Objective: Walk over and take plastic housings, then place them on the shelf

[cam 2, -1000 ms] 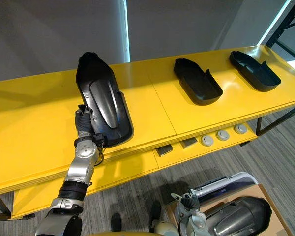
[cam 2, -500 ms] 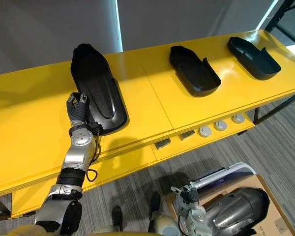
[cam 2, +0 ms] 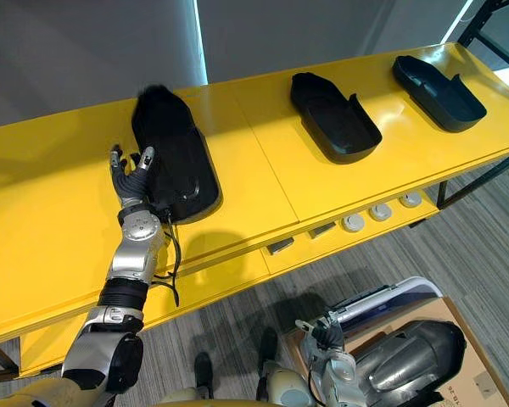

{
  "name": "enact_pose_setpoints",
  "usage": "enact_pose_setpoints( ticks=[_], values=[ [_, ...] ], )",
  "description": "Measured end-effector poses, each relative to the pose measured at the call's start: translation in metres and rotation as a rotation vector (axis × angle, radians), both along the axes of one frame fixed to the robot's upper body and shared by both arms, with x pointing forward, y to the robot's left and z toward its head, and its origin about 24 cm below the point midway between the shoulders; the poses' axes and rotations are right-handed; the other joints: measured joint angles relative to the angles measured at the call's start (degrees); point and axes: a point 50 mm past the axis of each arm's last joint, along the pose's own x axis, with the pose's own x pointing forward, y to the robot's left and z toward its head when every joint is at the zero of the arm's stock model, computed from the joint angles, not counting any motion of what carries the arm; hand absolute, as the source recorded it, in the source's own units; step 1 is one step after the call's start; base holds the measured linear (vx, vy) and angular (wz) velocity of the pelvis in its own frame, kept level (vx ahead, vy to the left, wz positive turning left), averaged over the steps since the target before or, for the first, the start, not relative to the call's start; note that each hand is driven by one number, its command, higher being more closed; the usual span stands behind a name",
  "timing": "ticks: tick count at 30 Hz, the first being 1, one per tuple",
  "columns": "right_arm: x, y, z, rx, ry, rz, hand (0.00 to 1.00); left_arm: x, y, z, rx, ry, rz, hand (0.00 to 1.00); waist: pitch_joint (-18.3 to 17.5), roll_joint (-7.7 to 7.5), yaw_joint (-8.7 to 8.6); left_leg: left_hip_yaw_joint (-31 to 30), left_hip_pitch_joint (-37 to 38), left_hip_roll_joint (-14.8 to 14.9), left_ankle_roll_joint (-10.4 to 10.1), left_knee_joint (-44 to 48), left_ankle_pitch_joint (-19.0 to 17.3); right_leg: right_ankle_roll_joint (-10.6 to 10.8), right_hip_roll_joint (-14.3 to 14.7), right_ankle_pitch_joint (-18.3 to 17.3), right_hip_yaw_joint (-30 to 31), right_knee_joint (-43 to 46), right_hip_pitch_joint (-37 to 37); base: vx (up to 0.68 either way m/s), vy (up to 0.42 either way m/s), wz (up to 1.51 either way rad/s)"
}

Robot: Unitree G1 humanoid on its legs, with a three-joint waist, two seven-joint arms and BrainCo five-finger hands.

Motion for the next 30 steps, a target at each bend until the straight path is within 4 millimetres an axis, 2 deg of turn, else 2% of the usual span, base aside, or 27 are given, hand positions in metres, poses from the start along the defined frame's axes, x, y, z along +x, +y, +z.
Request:
enact_pose_setpoints(
  ticks=[5, 12, 16, 19, 20, 23, 25, 30],
  values=[
    [0.000, -0.001, 0.000, 0.002, -0.001, 0.008, 0.00, -0.002, -0.007, 0.003, 0.003, -0.018, 0.010, 0.00, 0.0, 0.02, -0.01, 0.0, 0.0, 0.0, 0.0, 0.0, 0.0, 0.0, 0.0, 0.0, 0.2, 0.0, 0.0, 0.00, 0.000, 0.00],
    [0.000, -0.001, 0.000, -0.008, 0.002, 0.031, 0.00, -0.009, -0.018, 0.028, 0.015, -0.139, 0.010, 0.00, 0.1, 0.19, 0.08, -0.3, 0.3, 0.0, 0.0, 0.0, 0.0, 0.3, 0.0, -0.2, 0.7, 0.6, 0.1, 0.00, 0.024, 0.00],
    [-0.001, -0.001, 0.000, -0.012, -0.003, 0.027, 0.00, -0.033, -0.036, 0.047, 0.120, -0.278, -0.045, 0.00, 0.3, 0.38, 0.17, -0.5, 0.3, 0.0, 0.0, 0.0, 0.0, 0.4, -0.1, -0.3, 0.7, 0.6, 0.2, 0.00, 0.007, 0.01],
    [-0.005, 0.000, -0.003, -0.009, 0.008, 0.028, 0.00, -0.055, -0.050, 0.043, 0.205, -0.327, -0.107, 0.00, 0.4, 0.55, 0.18, -1.0, 0.4, 0.1, 0.0, 0.0, 0.0, 0.6, -0.1, -0.5, 0.7, 0.7, 0.5, 0.02, 0.029, 0.08],
    [-0.007, 0.000, -0.004, -0.010, 0.010, 0.024, 0.00, -0.065, -0.054, 0.036, 0.236, -0.317, -0.139, 1.00, 0.5, 0.71, 0.22, -1.3, 0.7, 0.1, 0.0, 0.1, 0.0, 0.9, -0.1, -0.7, 0.7, 0.7, 0.9, 0.02, 0.026, 0.12],
    [-0.011, -0.001, -0.007, -0.005, 0.022, 0.015, 0.00, -0.084, -0.057, 0.015, 0.297, -0.261, -0.191, 1.00, 0.5, 0.90, 0.64, -1.5, 1.2, 0.1, -0.1, 0.1, -0.4, 1.1, -0.1, -1.2, 0.6, 0.7, 1.9, 0.01, 0.026, 0.07],
    [-0.018, -0.003, -0.009, -0.010, 0.034, 0.009, 0.00, -0.095, -0.059, -0.002, 0.349, -0.200, -0.247, 1.00, 0.5, 1.12, 1.82, -1.6, 1.2, 0.2, 0.1, 0.1, -0.7, 1.6, -0.1, -1.6, 0.6, 0.7, 1.9, 0.00, 0.008, 0.02],
    [-0.022, -0.005, -0.010, -0.013, 0.041, 0.010, 0.00, -0.108, -0.060, -0.025, 0.402, -0.106, -0.329, 1.00, 0.4, 1.17, 2.95, -1.7, 1.4, 0.2, 0.0, 0.1, -0.6, 1.9, 0.0, -2.0, 0.5, 0.7, 2.0, 0.01, 0.006, 0.02]
  ],
)
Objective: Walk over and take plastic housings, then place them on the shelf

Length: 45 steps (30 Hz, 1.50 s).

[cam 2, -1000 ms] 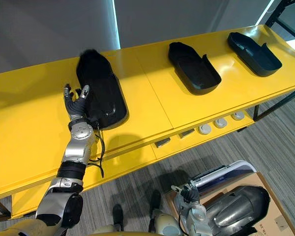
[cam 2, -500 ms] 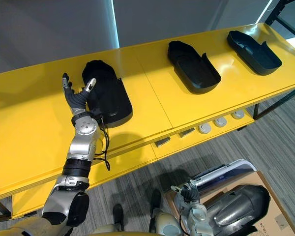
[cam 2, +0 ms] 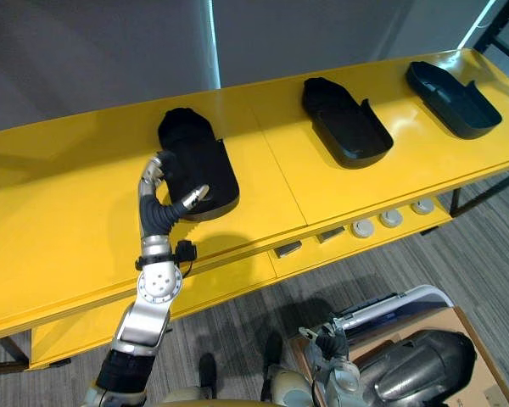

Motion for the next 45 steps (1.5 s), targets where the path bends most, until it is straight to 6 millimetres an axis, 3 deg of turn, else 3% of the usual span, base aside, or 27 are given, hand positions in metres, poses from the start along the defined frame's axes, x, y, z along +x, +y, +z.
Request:
enact_pose_setpoints(
  ticks=[7, 15, 30, 35, 45],
  values=[
    [-0.001, -0.001, -0.001, 0.000, 0.013, 0.002, 0.00, 0.001, -0.001, -0.022, 0.105, 0.100, -0.054, 1.00, -0.8, 0.05, 0.11, 0.1, -0.2, -0.1, 0.3, 0.3, 0.2, -0.7, 0.0, 0.5, -0.1, -0.4, 0.2, 0.01, 0.008, 0.00],
    [0.001, -0.001, 0.000, -0.002, 0.009, 0.008, 0.00, 0.008, -0.027, -0.042, 0.167, 0.186, -0.181, 1.00, -1.5, 0.30, -0.18, 0.1, -1.0, -0.1, 0.3, 1.2, 0.1, -0.9, 0.0, 0.9, -0.1, -0.8, -0.2, 0.00, 0.000, 0.00],
    [0.010, 0.001, 0.003, -0.001, -0.011, 0.018, 0.00, 0.028, -0.044, -0.035, 0.286, 0.150, -0.244, 1.00, -1.5, 0.34, -2.05, 0.9, -1.8, -0.1, 0.1, 1.0, -0.1, -0.8, 0.0, 1.2, 0.6, -0.9, -1.6, 0.00, 0.007, -0.02],
    [0.013, 0.003, 0.004, 0.004, -0.018, 0.020, 0.00, 0.034, -0.040, -0.032, 0.301, 0.137, -0.193, 1.00, -1.5, 0.34, -2.83, 1.4, -2.0, -0.2, 0.3, 0.9, 0.1, -1.0, 0.0, 1.5, 1.0, -0.8, -1.9, 0.02, 0.019, -0.04],
    [0.013, 0.004, 0.003, 0.008, -0.009, 0.022, 0.00, 0.048, -0.031, -0.028, 0.306, 0.153, -0.118, 1.00, -1.5, 0.30, -2.84, 1.8, -1.9, -0.2, 0.3, 0.9, 0.1, -1.1, 0.0, 1.7, 1.5, -1.0, -2.0, 0.00, 0.005, -0.01]
  ],
)
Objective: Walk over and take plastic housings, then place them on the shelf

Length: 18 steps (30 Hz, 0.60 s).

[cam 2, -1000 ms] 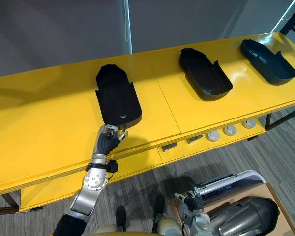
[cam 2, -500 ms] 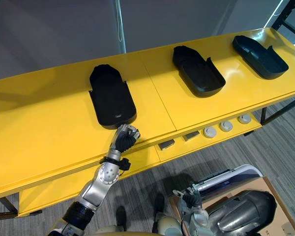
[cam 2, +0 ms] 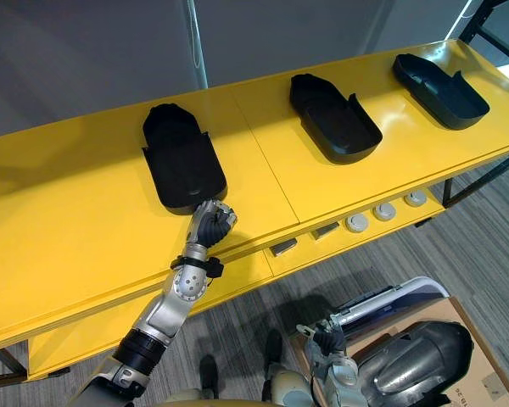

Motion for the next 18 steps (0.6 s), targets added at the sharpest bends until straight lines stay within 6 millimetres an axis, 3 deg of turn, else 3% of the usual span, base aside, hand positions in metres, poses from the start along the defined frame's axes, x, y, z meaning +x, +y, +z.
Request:
enact_pose_setpoints(
  ticks=[18],
  values=[
    [0.002, 0.001, 0.000, 0.012, -0.001, -0.020, 0.00, 0.010, 0.007, 0.012, -0.011, -0.042, 0.047, 1.00, 0.3, -0.55, -0.13, 0.4, 1.0, -0.2, 0.1, -1.1, 0.1, 0.1, -0.1, 0.0, 0.0, 0.2, 0.3, 0.02, 0.018, -0.01]
  ],
)
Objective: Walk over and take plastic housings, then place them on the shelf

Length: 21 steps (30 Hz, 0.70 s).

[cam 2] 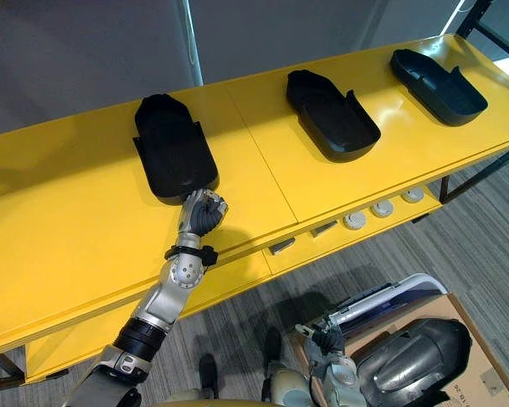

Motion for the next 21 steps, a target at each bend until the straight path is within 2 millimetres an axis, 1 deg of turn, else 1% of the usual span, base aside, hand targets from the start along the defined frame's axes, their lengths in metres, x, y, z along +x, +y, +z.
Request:
enact_pose_setpoints(
  ticks=[1, 3, 5, 6, 7, 8, 9, 10, 11, 12, 13, 14, 16, 17, 18, 19, 20, 21],
  values=[
    [0.000, 0.000, 0.000, 0.000, 0.001, 0.000, 0.00, -0.001, 0.000, 0.003, -0.020, -0.008, -0.004, 1.00, 0.0, -0.02, -0.01, -0.2, -0.1, 0.0, 0.0, 0.1, 0.0, 0.0, -0.1, 0.0, -0.1, 0.0, 0.1, 0.00, 0.015, 0.16],
    [-0.004, 0.000, -0.004, 0.001, 0.024, -0.002, 0.00, -0.012, -0.001, 0.025, -0.105, -0.099, -0.029, 1.00, 0.1, -0.08, 0.06, -1.2, 0.0, 0.0, 0.0, 0.5, 0.0, 0.2, -0.2, -0.2, -1.0, 0.0, 0.8, 0.00, 0.015, 0.25],
    [-0.009, 0.000, -0.007, 0.003, 0.048, -0.005, 0.00, -0.025, 0.000, 0.049, -0.182, -0.212, -0.064, 1.00, 0.1, -0.08, 0.18, -2.4, 0.2, 0.0, 0.0, 1.0, -0.1, 0.6, -0.3, -0.5, -1.7, 0.0, 1.9, 0.01, 0.022, 0.30],
    [-0.010, -0.001, -0.008, 0.001, 0.058, -0.008, 0.00, -0.038, 0.005, 0.071, -0.226, -0.324, -0.081, 1.00, 0.1, -0.08, 0.63, -2.8, 0.3, 0.0, 0.1, 1.4, -0.1, 0.6, -0.3, -0.5, -1.8, 0.0, 2.5, -0.02, 0.026, 0.25],
    [-0.012, -0.003, -0.010, -0.002, 0.070, -0.008, 0.00, -0.050, 0.014, 0.088, -0.270, -0.416, -0.086, 1.00, 0.0, -0.04, 0.96, -3.3, 0.3, 0.0, 0.1, 1.5, -0.2, 0.6, -0.4, -0.7, -2.2, 0.0, 3.1, -0.03, 0.019, 0.20],
    [-0.014, -0.004, -0.010, -0.005, 0.075, -0.008, 0.00, -0.056, 0.019, 0.095, -0.287, -0.461, -0.082, 1.00, 0.1, 0.00, 1.17, -3.6, 0.4, 0.0, 0.1, 1.5, -0.2, 0.6, -0.4, -0.8, -2.5, 0.0, 3.4, -0.03, 0.013, 0.26],
    [-0.015, -0.005, -0.011, -0.010, 0.080, -0.002, 0.00, -0.068, 0.032, 0.108, -0.317, -0.546, -0.056, 1.00, 0.1, 0.01, 1.55, -4.5, 0.5, 0.1, 0.1, 1.5, -0.2, 0.5, -0.4, -1.0, -3.2, 0.0, 3.9, -0.02, 0.008, 0.34],
    [-0.016, -0.006, -0.012, -0.015, 0.089, 0.001, 0.00, -0.079, 0.048, 0.116, -0.361, -0.619, -0.015, 1.00, 0.1, 0.02, 1.99, -5.3, 0.6, 0.1, 0.0, 1.6, -0.2, 0.4, -0.4, -1.2, -4.1, 0.0, 4.4, -0.02, 0.005, 0.38],
    [-0.017, -0.007, -0.013, -0.014, 0.095, 0.001, 0.00, -0.084, 0.057, 0.118, -0.380, -0.648, 0.019, 1.00, 0.1, 0.04, 2.08, -5.7, 0.6, 0.1, -0.1, 1.7, -0.3, 0.4, -0.4, -1.3, -4.6, 0.0, 4.7, -0.02, 0.002, 0.35],
    [-0.020, -0.007, -0.015, -0.014, 0.113, 0.001, 0.00, -0.095, 0.078, 0.117, -0.413, -0.688, 0.109, 1.00, 0.1, 0.05, 2.64, -6.2, 1.0, 0.2, -0.2, 1.7, -0.4, 0.3, -0.3, -1.5, -5.2, 0.0, 5.4, -0.02, -0.001, 0.31],
    [-0.024, -0.009, -0.017, -0.017, 0.132, 0.000, 0.00, -0.102, 0.099, 0.112, -0.464, -0.703, 0.190, 1.00, 0.0, 0.13, 3.34, -7.0, 1.1, 0.2, -0.2, 1.7, -0.4, 0.1, -0.3, -1.8, -5.9, 0.0, 6.0, -0.02, -0.001, 0.32],
    [-0.026, -0.011, -0.017, -0.019, 0.138, -0.003, 0.00, -0.108, 0.110, 0.109, -0.499, -0.710, 0.239, 1.00, 0.0, 0.19, 3.51, -7.5, 1.2, 0.2, -0.2, 1.6, -0.3, 0.6, -0.3, -2.4, -6.4, 0.0, 6.4, 0.00, -0.004, 0.37],
    [-0.033, -0.013, -0.019, -0.021, 0.163, -0.019, 0.00, -0.133, 0.150, 0.087, -0.586, -0.698, 0.467, 1.00, 0.0, 0.26, 4.08, -8.9, 1.9, 0.2, -0.4, 1.1, -0.1, 0.5, -0.4, -3.0, -8.2, 0.2, 7.6, 0.01, 0.001, 0.39],
    [-0.036, -0.015, -0.020, -0.021, 0.170, -0.028, 0.00, -0.140, 0.158, 0.080, -0.602, -0.688, 0.523, 1.00, 0.0, 0.31, 4.47, -9.1, 2.0, 0.2, -0.4, 1.1, -0.1, 0.6, -0.5, -3.4, -8.5, 0.7, 7.6, 0.02, 0.005, 0.37],
    [-0.041, -0.016, -0.021, -0.025, 0.187, -0.041, 0.00, -0.151, 0.170, 0.065, -0.630, -0.644, 0.611, 1.00, -0.2, 0.51, 5.07, -10.0, 2.0, 0.2, -0.3, 1.1, -0.1, 0.6, -0.7, -4.3, -9.5, 1.7, 7.6, 0.02, 0.003, 0.32],
    [-0.044, -0.017, -0.022, -0.031, 0.198, -0.044, 0.00, -0.157, 0.175, 0.058, -0.645, -0.618, 0.652, 1.00, -0.3, 0.57, 5.28, -10.2, 2.0, 0.2, -0.3, 1.1, -0.2, 0.6, -0.9, -4.7, -10.1, 2.3, 7.7, 0.03, 0.003, 0.44],
    [-0.047, -0.017, -0.023, -0.039, 0.221, -0.043, 0.00, -0.167, 0.184, 0.040, -0.667, -0.552, 0.733, 1.00, -0.5, 0.70, 5.72, -10.3, 2.1, 0.3, -0.3, 1.2, -0.2, 0.7, -1.2, -5.6, -11.0, 3.5, 7.7, 0.04, 0.004, 0.32],
    [-0.052, -0.018, -0.024, -0.043, 0.238, -0.044, 0.00, -0.174, 0.190, 0.025, -0.675, -0.482, 0.791, 1.00, -0.9, 0.77, 6.52, -10.3, 2.2, 0.4, -0.3, 1.2, -0.2, 0.7, -1.4, -6.1, -11.2, 4.2, 7.6, 0.06, 0.004, 0.26]
  ],
)
